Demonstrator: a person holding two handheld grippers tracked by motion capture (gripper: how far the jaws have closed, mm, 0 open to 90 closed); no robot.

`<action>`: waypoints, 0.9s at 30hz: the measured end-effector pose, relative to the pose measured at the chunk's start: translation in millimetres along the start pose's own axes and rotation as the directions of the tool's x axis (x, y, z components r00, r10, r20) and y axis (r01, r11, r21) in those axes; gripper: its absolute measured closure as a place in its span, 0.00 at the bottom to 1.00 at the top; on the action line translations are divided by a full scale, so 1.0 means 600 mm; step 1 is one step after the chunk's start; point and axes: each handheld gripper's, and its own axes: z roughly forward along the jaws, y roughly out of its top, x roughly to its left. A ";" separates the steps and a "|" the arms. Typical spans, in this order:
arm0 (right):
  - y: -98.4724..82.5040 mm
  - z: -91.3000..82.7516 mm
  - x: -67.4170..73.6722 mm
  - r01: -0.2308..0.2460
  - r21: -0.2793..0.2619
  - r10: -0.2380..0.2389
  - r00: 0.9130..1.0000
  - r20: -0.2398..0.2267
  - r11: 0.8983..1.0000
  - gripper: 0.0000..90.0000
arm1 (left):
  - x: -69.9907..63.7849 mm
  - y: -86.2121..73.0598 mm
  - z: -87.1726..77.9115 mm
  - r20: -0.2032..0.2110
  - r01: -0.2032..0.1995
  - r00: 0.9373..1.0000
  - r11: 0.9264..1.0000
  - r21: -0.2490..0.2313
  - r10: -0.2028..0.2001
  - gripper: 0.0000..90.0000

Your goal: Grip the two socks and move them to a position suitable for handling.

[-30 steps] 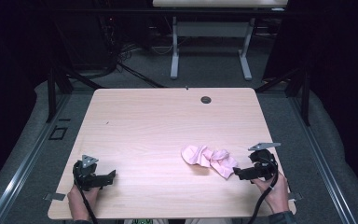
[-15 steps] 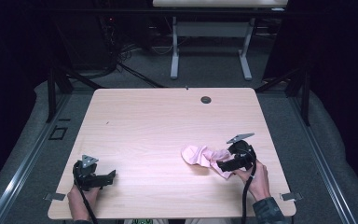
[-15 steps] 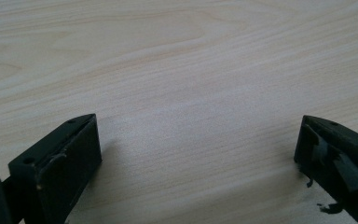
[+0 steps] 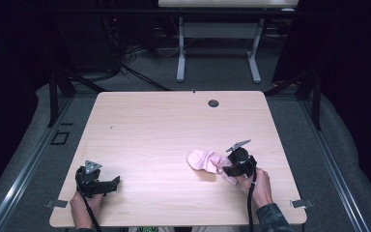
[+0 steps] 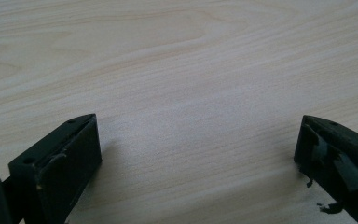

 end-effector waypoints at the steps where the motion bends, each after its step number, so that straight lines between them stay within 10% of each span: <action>1: -0.001 -0.001 0.000 0.003 0.003 -0.003 1.000 0.009 1.000 0.66 | 0.000 0.000 0.000 0.000 0.000 1.000 1.000 0.000 0.000 0.00; 9: -0.014 -0.002 -0.007 -0.024 -0.021 0.024 1.000 0.005 0.999 0.83 | 0.000 0.000 0.000 -0.001 0.004 1.000 1.000 -0.002 -0.004 0.00; 27: -0.021 -0.083 0.017 -0.055 -0.128 0.050 0.998 -0.043 0.990 0.84 | -0.001 0.000 0.000 -0.002 0.006 1.000 1.000 -0.002 -0.006 0.00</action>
